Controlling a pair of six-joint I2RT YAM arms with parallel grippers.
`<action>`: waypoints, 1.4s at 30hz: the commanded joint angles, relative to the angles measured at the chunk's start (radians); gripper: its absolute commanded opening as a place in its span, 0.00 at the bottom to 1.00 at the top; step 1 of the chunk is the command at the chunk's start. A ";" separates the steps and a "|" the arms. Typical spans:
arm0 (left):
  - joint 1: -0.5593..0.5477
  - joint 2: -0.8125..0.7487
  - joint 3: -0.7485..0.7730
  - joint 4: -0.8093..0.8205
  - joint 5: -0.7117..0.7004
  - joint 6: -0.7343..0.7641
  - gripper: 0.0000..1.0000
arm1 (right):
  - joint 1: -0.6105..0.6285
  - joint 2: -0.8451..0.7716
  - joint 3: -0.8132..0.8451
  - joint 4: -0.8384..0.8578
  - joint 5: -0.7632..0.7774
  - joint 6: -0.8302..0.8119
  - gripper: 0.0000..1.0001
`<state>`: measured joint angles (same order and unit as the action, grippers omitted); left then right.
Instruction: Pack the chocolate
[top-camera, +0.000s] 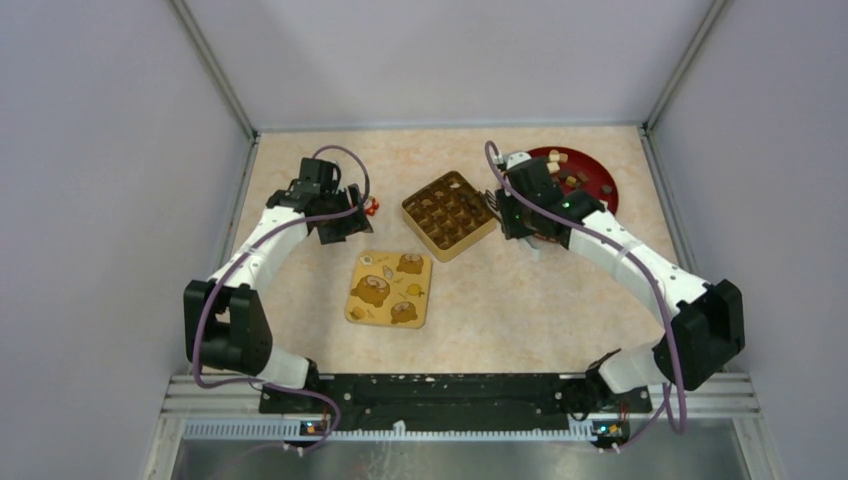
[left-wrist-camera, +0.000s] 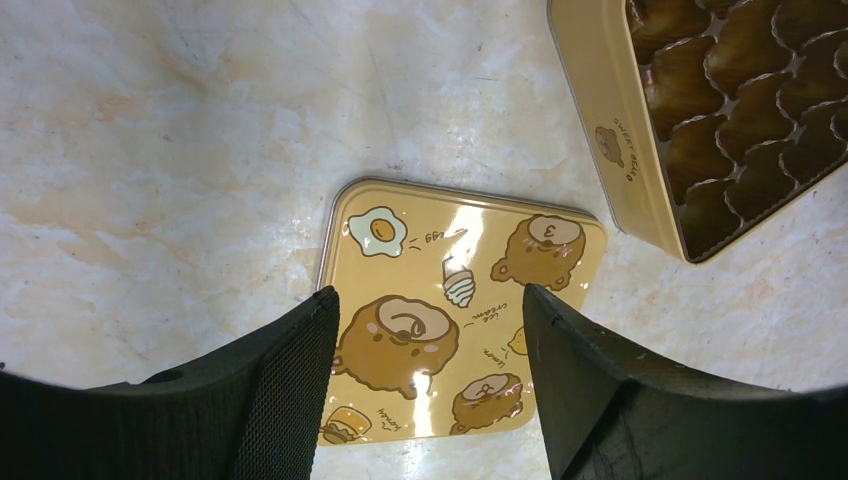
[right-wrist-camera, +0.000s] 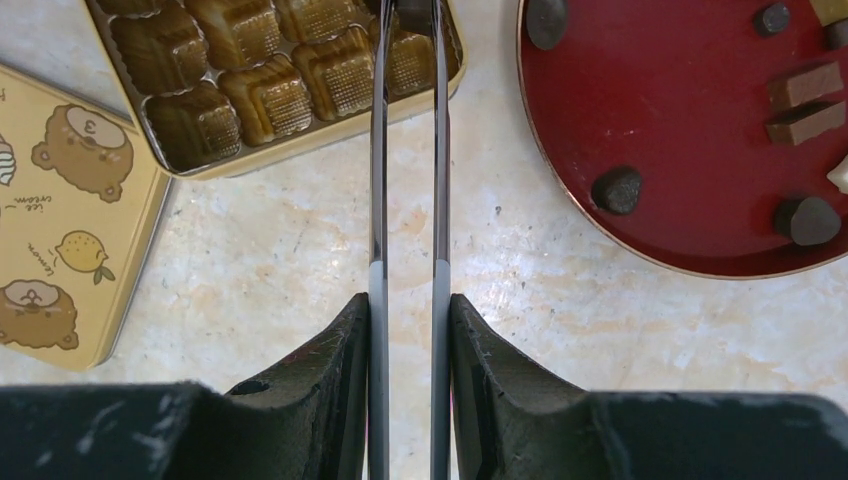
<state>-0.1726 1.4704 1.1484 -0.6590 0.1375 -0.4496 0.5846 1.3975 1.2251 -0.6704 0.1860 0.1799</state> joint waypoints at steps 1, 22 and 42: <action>0.004 -0.047 0.017 0.010 -0.006 0.003 0.73 | 0.003 0.010 0.020 0.026 -0.009 0.013 0.03; 0.004 -0.037 0.013 0.016 0.002 0.005 0.73 | 0.011 0.022 0.007 0.008 0.002 0.022 0.27; 0.004 -0.036 0.006 0.020 0.006 0.004 0.73 | 0.011 -0.067 0.004 0.057 0.126 0.035 0.00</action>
<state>-0.1726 1.4612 1.1488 -0.6586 0.1379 -0.4496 0.5884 1.4178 1.2224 -0.6781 0.2283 0.2054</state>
